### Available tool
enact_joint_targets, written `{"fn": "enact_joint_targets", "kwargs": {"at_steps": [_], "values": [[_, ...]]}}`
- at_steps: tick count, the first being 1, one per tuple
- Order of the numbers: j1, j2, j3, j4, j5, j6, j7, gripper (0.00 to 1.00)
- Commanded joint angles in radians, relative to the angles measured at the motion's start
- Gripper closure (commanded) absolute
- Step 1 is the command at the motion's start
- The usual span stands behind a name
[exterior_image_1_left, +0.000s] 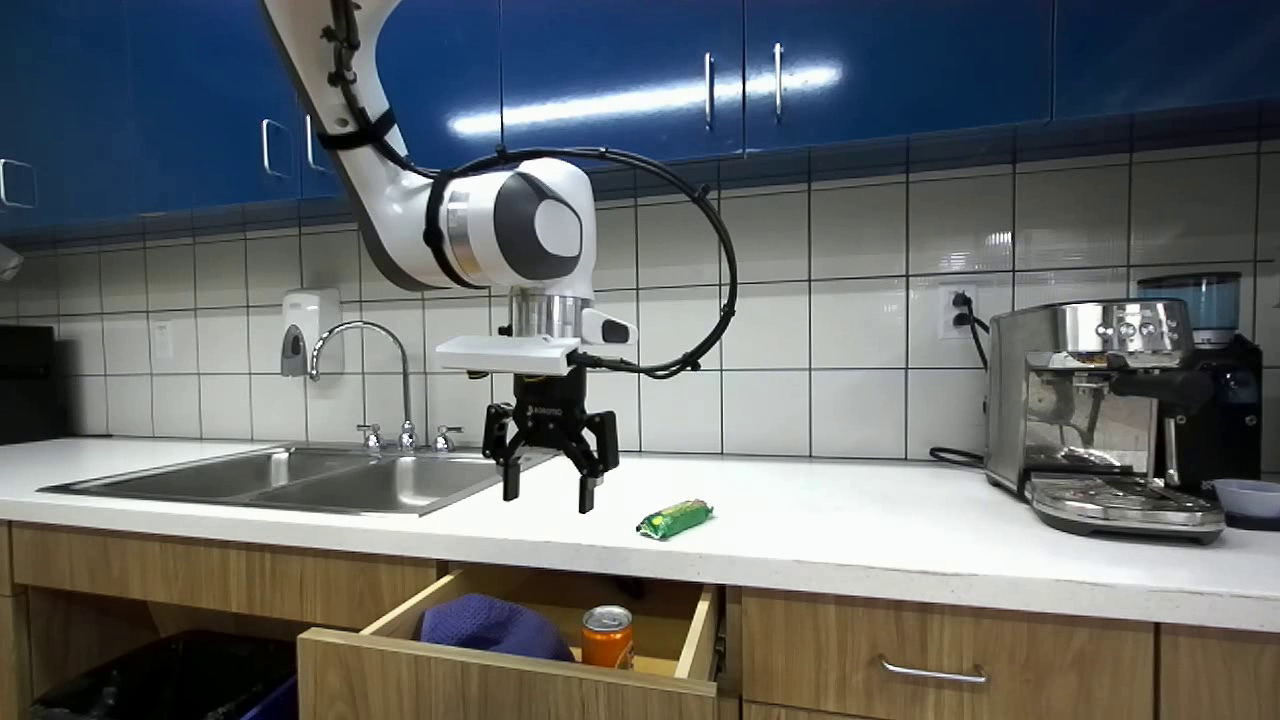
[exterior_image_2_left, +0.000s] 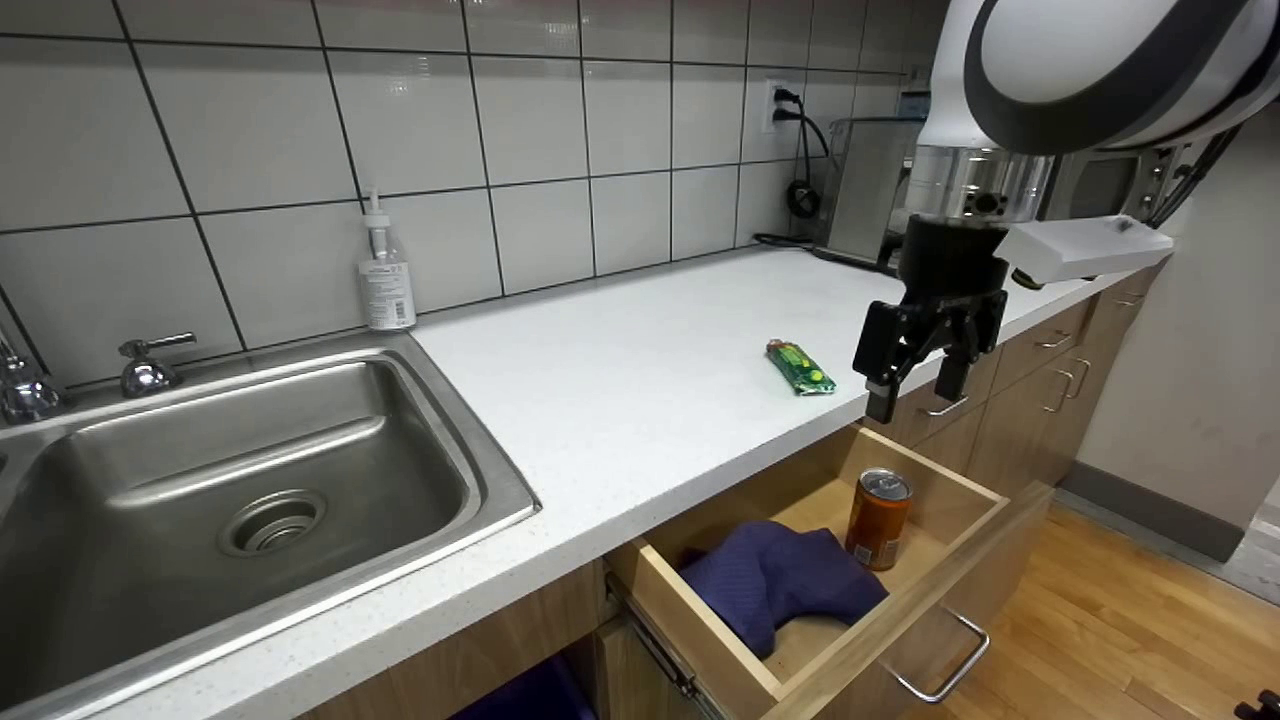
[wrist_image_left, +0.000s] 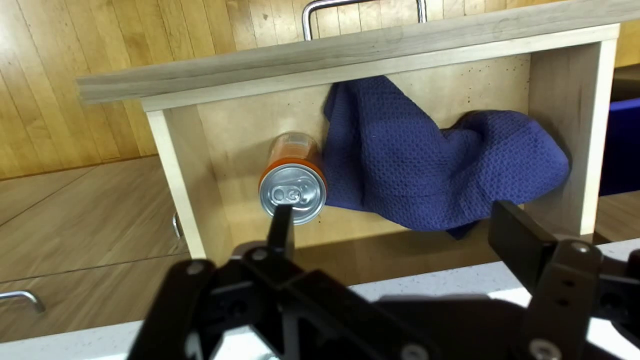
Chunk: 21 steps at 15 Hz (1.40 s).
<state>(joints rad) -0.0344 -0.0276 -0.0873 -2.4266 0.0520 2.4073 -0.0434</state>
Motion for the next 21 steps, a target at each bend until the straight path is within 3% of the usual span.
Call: {"fn": "enact_joint_targets", "kwargs": {"at_steps": [1,9,21], "values": [[-0.010,0.000,0.009,0.001,0.000,-0.003,0.000,0.00],[-0.010,0.000,0.009,0.001,0.000,-0.003,0.000,0.00],[0.002,-0.071,0.035,-0.156,-0.081,-0.027,0.115,0.00]]}}
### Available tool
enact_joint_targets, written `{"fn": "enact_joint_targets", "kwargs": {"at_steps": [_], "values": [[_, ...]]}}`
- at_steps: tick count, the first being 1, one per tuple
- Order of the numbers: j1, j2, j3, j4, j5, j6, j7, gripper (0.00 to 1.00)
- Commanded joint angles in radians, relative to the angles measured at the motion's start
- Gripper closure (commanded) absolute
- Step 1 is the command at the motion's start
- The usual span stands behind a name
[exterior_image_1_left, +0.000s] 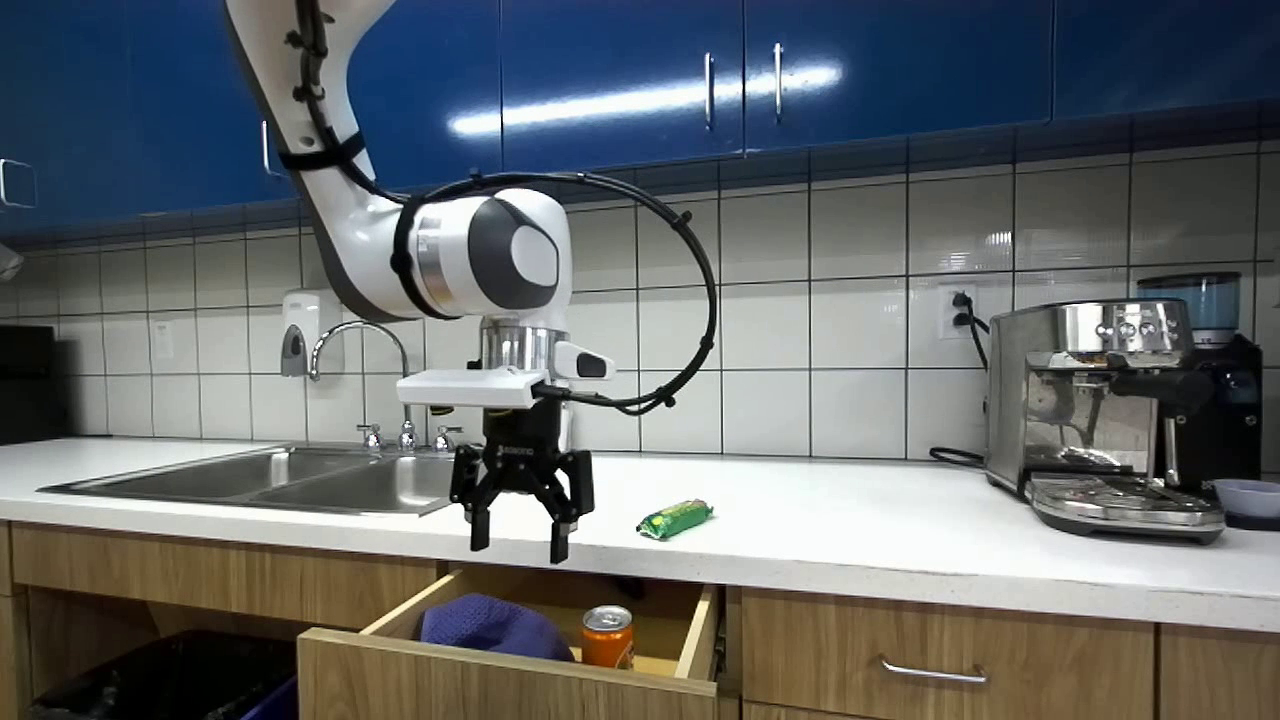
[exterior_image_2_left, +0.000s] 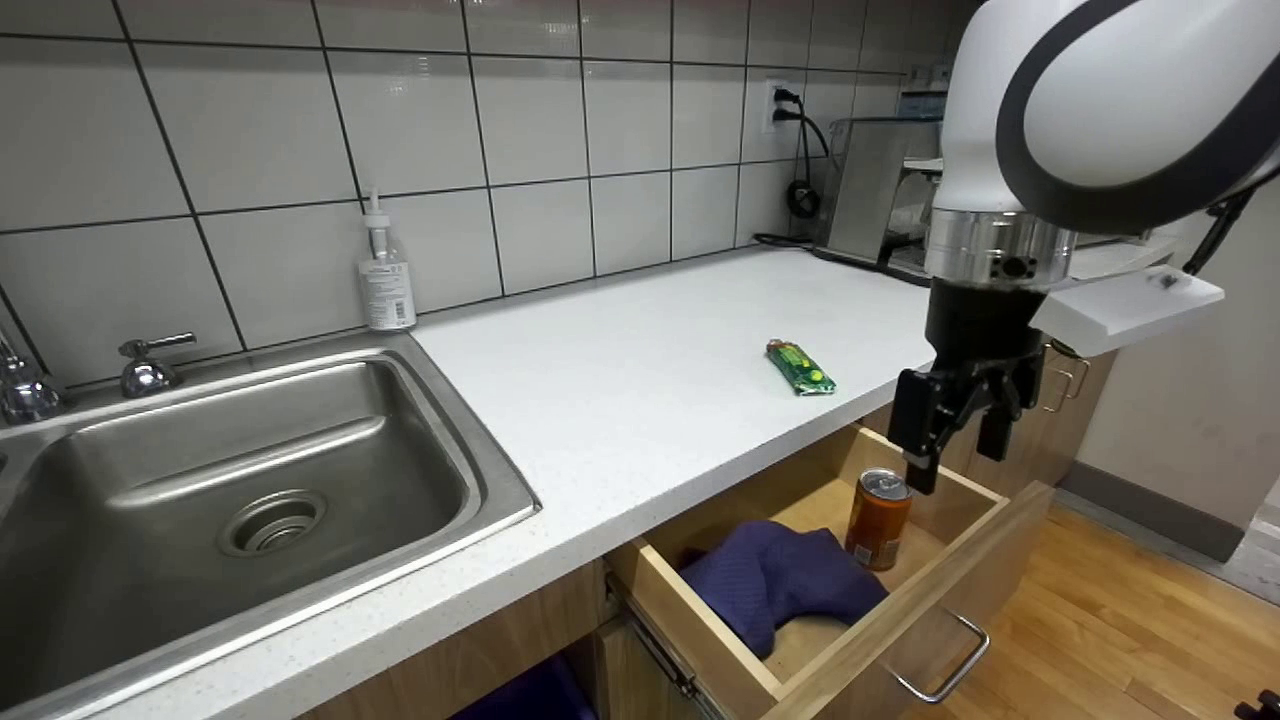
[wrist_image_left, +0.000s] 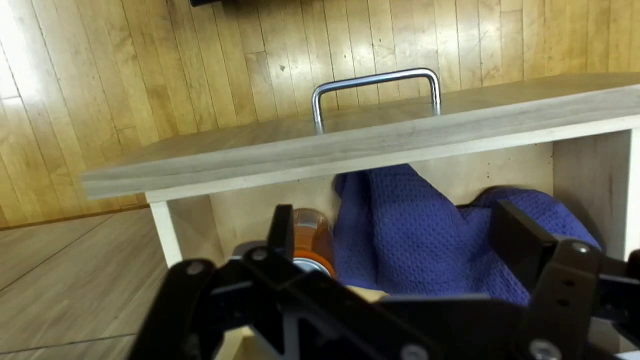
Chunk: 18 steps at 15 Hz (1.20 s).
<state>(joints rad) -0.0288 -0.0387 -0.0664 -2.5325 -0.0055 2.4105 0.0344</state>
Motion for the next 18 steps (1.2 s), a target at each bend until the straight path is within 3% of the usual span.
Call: {"fn": "enact_joint_targets", "kwargs": {"at_steps": [1,11,18], "values": [[-0.002,-0.067,0.017,-0.063,-0.027,-0.036,0.038,0.00],[0.010,-0.071,0.050,-0.149,-0.055,-0.043,0.076,0.00],[0.014,-0.041,0.053,-0.185,-0.029,0.020,0.045,0.00]]}}
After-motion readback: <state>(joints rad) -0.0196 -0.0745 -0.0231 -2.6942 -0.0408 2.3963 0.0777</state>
